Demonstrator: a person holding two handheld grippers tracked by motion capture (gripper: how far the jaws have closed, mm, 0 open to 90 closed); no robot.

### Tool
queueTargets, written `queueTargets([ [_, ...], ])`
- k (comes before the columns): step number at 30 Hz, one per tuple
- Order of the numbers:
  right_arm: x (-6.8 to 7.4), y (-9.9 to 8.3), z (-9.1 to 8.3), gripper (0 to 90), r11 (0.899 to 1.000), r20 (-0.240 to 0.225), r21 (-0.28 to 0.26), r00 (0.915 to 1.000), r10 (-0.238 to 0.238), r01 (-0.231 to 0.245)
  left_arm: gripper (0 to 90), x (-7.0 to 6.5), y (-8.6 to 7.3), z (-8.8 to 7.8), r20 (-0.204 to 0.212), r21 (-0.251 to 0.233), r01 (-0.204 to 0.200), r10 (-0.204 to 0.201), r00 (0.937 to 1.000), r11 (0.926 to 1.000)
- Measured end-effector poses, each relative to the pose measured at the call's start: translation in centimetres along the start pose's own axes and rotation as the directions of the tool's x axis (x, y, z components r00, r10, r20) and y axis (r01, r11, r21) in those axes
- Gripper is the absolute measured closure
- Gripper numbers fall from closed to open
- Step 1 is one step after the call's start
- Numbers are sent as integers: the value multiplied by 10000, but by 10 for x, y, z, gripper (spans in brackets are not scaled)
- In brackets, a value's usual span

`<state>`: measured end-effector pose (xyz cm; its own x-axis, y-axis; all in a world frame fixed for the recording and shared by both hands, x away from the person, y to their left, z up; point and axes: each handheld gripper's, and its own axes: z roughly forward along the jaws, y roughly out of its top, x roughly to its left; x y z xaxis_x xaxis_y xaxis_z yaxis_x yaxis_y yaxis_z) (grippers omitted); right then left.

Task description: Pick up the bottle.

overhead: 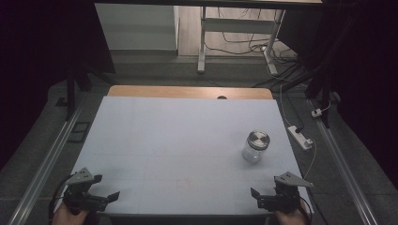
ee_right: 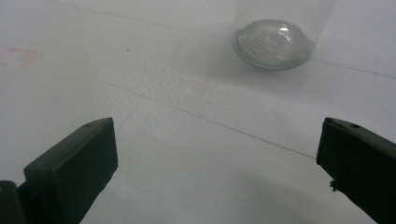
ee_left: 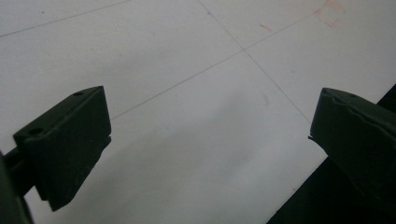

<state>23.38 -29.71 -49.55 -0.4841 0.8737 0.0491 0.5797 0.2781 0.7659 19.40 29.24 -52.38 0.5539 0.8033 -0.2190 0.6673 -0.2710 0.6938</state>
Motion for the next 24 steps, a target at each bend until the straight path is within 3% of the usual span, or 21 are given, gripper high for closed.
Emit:
queueTargets([
  [24,1,2,3,0,9997,-105,135,9998,-183,185,0,0,-2,-1,67,-26,53,-53,10000,10000],
])
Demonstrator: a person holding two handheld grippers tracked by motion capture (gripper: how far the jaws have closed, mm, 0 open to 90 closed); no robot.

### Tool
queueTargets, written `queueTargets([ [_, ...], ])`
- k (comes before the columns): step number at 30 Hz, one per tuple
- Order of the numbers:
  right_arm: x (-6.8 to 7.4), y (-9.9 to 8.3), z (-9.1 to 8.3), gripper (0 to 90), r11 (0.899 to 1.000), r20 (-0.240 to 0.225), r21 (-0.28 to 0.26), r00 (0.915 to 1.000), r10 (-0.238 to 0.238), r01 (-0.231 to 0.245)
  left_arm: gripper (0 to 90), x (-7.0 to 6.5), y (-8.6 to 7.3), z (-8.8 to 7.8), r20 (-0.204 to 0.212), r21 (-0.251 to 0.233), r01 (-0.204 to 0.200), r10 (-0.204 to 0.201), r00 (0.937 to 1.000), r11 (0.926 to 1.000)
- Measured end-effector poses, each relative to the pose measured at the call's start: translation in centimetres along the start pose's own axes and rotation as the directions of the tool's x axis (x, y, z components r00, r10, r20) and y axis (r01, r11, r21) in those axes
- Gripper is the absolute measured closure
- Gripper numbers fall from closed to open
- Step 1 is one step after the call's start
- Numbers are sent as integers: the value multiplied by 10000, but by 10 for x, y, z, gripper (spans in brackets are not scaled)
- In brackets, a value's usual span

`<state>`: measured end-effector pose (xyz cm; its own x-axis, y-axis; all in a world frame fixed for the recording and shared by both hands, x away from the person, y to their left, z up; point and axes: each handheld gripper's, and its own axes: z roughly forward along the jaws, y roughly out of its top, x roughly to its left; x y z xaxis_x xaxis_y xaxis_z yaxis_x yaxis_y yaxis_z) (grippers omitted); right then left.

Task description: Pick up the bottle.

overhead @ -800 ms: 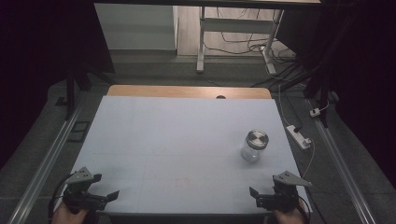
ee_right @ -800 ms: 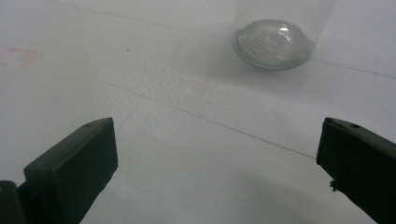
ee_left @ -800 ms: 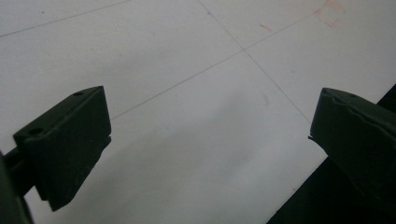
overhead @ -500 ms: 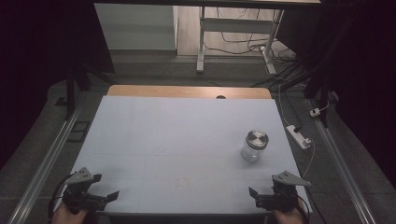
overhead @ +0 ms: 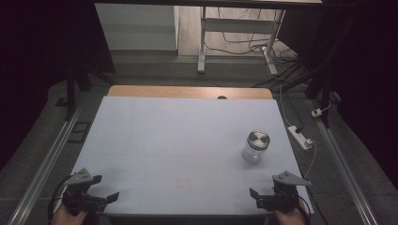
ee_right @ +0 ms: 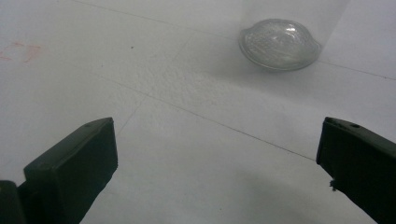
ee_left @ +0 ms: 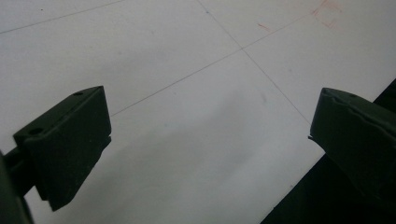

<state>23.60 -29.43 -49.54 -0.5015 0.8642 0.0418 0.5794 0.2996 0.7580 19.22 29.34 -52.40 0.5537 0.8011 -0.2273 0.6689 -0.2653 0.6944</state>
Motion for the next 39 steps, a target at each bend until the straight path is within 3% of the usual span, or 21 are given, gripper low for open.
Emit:
queueTargets([
  [14,1,7,0,0,9983,-218,-555,9996,-174,162,0,0,0,0,-27,13,-24,25,10000,10000],
  [18,2,11,1,0,9970,-193,-643,9989,-435,422,0,0,0,0,-32,2,-4,4,10000,10000],
  [32,-7,24,21,0,9938,19,-933,9981,-609,608,0,1,0,0,28,-22,33,-33,10000,10000],
  [39,-17,30,30,0,9929,81,-1164,9997,-230,238,0,1,0,0,53,-8,23,-23,10000,10000],
])
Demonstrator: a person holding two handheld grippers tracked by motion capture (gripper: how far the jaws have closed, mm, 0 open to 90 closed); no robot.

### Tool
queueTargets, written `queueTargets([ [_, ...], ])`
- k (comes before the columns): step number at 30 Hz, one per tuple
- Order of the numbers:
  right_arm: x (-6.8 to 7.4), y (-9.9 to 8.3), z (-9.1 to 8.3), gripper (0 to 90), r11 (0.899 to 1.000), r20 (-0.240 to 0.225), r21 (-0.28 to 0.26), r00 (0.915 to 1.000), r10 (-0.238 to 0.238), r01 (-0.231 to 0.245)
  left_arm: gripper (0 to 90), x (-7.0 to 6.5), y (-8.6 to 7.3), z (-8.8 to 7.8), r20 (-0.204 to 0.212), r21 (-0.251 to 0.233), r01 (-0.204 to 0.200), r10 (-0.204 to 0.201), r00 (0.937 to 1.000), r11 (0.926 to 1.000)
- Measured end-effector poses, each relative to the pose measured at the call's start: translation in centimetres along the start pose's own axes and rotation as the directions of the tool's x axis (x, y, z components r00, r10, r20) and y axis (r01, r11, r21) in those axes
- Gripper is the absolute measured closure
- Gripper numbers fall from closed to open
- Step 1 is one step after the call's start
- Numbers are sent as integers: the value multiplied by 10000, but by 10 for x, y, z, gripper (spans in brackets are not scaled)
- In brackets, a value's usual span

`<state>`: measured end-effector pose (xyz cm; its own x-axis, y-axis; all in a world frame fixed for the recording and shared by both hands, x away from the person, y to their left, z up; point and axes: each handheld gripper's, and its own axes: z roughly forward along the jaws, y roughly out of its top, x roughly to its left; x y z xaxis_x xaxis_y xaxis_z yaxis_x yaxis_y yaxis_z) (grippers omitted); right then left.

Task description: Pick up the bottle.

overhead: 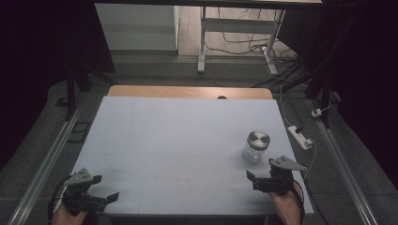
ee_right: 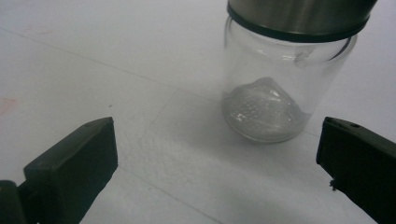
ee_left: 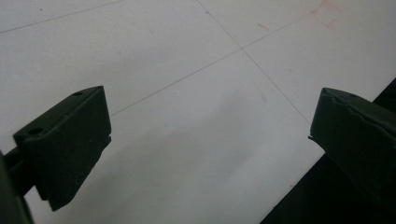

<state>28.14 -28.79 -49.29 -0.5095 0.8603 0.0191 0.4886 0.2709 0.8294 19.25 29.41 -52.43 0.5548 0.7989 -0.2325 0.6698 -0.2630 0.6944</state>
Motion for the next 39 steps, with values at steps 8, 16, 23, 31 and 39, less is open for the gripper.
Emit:
queueTargets([
  [8,-11,5,17,0,9977,74,370,9983,570,-573,0,0,0,0,40,8,11,-11,10000,10000],
  [16,-19,16,35,0,9981,653,350,9967,483,-507,0,1,0,0,101,-24,63,-63,9999,10000],
  [23,-24,23,50,0,9987,693,452,9973,224,-255,0,2,0,0,157,-32,103,-103,9998,9999],
  [31,-29,28,66,0,9979,855,617,9962,150,-203,0,3,-1,-1,269,-76,161,-159,9995,9998],
  [39,-29,32,74,5,9981,992,615,9951,37,-98,0,4,-1,-1,393,-149,231,-225,9990,9996],
])
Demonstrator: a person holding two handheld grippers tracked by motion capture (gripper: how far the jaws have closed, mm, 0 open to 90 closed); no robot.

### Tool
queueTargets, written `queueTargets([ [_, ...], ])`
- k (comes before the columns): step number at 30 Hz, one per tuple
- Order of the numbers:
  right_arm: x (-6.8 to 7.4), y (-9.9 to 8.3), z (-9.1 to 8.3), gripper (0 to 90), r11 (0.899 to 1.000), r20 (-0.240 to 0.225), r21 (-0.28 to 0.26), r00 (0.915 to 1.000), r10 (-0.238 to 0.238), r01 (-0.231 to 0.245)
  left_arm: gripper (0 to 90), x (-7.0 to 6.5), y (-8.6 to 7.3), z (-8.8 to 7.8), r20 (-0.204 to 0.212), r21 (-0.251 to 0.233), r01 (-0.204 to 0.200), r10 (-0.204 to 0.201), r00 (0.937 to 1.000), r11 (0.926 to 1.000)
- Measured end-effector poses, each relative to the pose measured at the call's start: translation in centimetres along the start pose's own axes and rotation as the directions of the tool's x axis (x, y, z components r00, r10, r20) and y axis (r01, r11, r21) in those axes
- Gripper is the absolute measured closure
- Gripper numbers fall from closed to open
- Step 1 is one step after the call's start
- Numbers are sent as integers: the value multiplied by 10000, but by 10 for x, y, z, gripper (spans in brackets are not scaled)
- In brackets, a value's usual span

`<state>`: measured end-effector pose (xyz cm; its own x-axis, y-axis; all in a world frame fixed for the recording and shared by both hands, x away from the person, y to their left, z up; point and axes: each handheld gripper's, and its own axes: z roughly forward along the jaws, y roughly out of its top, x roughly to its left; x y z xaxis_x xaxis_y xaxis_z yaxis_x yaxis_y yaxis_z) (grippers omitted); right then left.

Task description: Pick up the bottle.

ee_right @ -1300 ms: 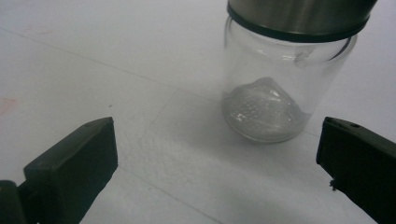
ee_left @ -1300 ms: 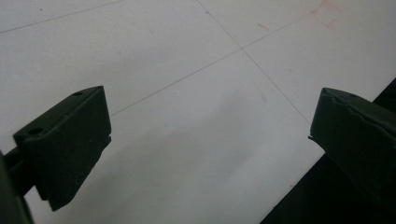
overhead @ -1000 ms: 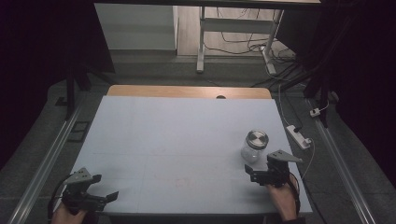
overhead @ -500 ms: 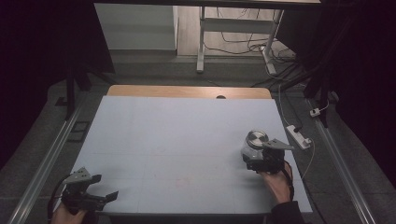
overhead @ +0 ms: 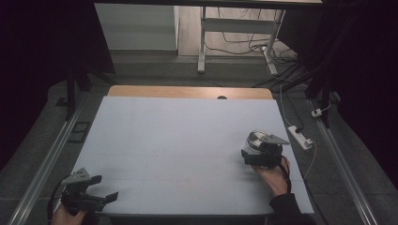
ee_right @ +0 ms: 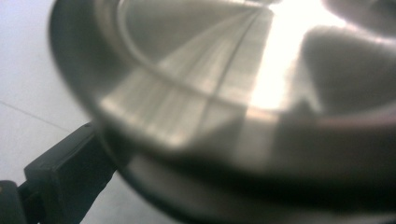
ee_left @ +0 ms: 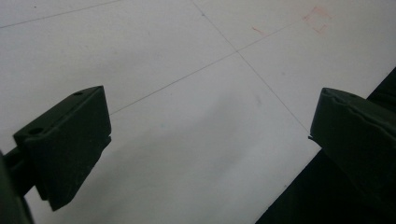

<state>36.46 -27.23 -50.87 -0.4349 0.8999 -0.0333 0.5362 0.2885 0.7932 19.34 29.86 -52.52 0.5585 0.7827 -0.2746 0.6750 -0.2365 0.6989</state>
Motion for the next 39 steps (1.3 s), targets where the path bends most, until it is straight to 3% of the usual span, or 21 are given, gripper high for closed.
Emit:
queueTargets([
  [6,-3,-1,-3,140,9997,44,-196,9999,148,-147,0,0,0,0,36,-2,37,-37,10000,10000],
  [16,-3,1,-5,151,10000,81,-65,10000,-29,30,0,0,0,0,82,6,43,-43,10000,10000],
  [21,1,2,-7,152,9992,298,-53,9987,-403,404,0,1,0,0,110,-16,41,-41,9999,10000],
  [29,5,8,-15,152,9995,-125,-242,9997,-200,197,0,1,0,-1,130,-35,52,-52,9999,10000],
  [39,23,17,-27,152,9969,-695,-557,9958,-592,553,0,1,0,-1,161,-40,47,-47,9999,10000],
])
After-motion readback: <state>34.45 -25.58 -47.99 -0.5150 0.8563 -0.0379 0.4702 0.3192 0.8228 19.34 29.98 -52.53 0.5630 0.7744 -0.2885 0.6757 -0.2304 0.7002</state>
